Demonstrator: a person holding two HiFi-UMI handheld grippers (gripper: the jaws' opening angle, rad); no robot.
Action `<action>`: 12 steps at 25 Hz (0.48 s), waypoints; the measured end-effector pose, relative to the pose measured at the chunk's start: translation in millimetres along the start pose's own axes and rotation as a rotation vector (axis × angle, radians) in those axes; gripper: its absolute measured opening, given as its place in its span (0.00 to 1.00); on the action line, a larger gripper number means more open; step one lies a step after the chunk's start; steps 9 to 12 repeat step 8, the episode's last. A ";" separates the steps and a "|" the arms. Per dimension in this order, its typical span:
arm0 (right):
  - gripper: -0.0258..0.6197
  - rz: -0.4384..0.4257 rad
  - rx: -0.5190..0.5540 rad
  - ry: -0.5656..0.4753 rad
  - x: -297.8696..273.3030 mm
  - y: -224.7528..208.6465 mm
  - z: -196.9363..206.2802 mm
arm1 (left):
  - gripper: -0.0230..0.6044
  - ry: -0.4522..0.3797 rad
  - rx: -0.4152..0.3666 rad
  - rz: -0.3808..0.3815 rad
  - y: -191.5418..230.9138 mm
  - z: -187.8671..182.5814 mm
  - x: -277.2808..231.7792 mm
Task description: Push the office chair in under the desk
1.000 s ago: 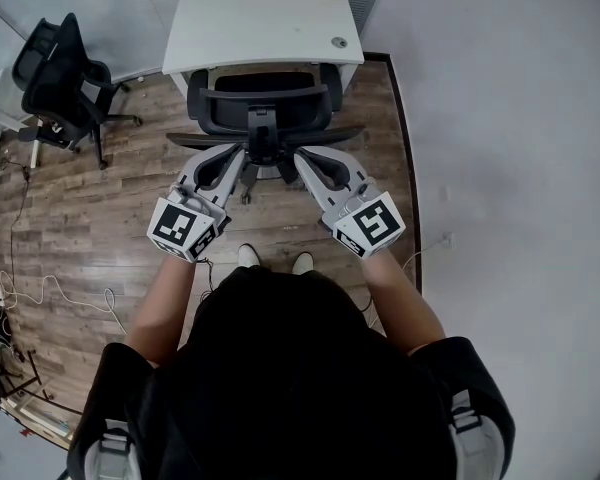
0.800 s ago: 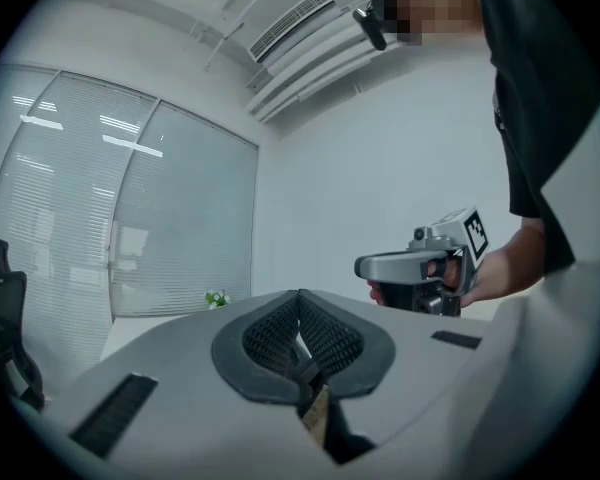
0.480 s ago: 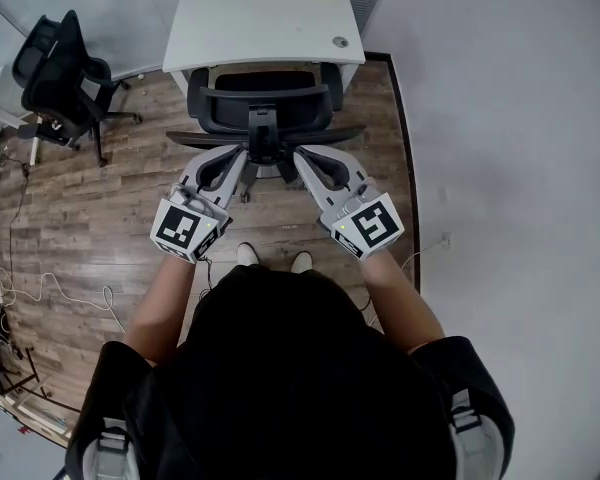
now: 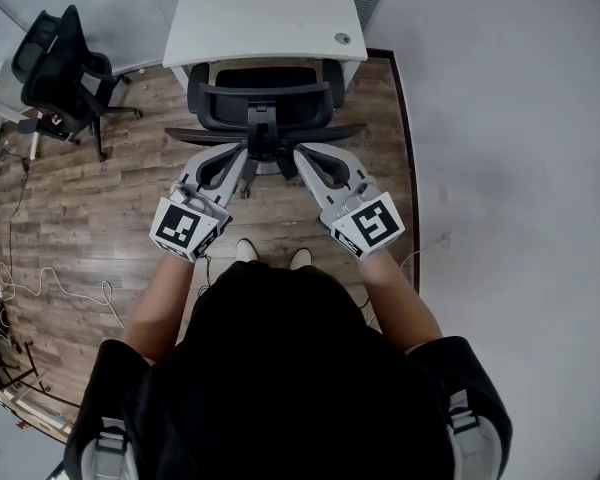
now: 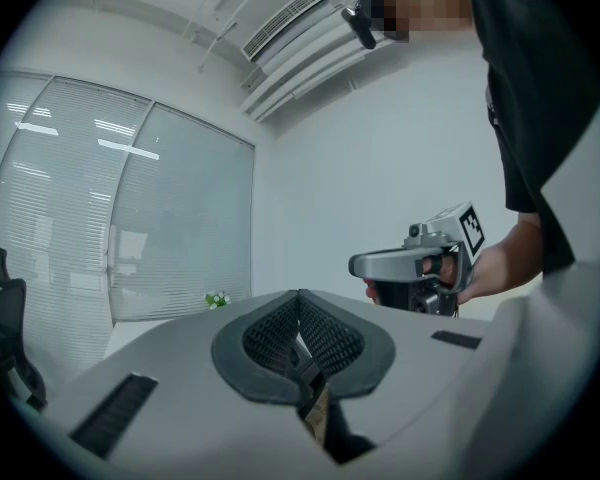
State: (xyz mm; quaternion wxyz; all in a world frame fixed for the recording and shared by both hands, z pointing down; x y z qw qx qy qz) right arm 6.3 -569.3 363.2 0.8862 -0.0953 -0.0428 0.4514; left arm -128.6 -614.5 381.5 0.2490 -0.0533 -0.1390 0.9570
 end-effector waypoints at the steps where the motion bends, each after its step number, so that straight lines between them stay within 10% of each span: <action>1: 0.04 -0.003 0.000 -0.001 0.5 0.1 0.5 | 0.03 0.003 0.001 0.000 -0.6 0.9 0.2; 12: 0.04 -0.011 0.001 -0.014 3.9 -4.0 -4.5 | 0.03 0.002 -0.006 -0.002 -1.0 -1.2 -4.4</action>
Point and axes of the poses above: the fingertips, and each gripper's own axes: x backward along the fingers, y to its left, z out of its underside, the point moved 4 cm from there along x, backward along the fingers, and after that the axes turned 15 degrees about -x, right-handed, at the moved point
